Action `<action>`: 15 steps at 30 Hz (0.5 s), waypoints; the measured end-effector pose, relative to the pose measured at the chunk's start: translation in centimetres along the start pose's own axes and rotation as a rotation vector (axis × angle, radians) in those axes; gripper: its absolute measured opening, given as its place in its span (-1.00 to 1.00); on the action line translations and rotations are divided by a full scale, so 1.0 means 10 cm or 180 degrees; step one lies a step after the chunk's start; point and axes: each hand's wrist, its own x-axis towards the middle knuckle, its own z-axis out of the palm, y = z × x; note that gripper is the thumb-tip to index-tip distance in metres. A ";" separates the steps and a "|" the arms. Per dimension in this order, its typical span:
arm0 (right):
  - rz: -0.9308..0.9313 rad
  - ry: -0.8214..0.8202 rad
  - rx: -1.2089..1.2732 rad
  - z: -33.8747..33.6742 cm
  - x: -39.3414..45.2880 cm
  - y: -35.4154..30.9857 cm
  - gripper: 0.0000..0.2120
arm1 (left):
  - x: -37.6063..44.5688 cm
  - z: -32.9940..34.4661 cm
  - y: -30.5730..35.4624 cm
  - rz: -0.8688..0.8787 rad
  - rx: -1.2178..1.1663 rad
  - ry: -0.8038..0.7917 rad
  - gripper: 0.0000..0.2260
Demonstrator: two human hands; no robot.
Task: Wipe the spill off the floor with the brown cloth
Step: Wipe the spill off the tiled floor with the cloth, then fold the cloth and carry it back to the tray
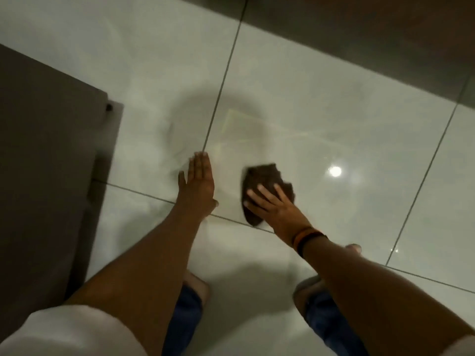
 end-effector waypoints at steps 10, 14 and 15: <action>0.2423 0.0099 0.3897 -1.71 -1.23 -0.28 -0.75 | -1.73 -0.78 0.01 -0.0523 -0.2420 -0.0874 -0.35; 0.2502 0.0422 0.6082 -3.04 -1.32 -0.74 -0.67 | -2.38 -1.67 0.24 -0.0492 -0.3451 -0.0752 -0.25; 0.2480 0.0455 0.6469 -3.30 -1.32 -0.84 -0.64 | -2.50 -1.87 0.26 -0.0472 -0.3795 -0.0795 -0.22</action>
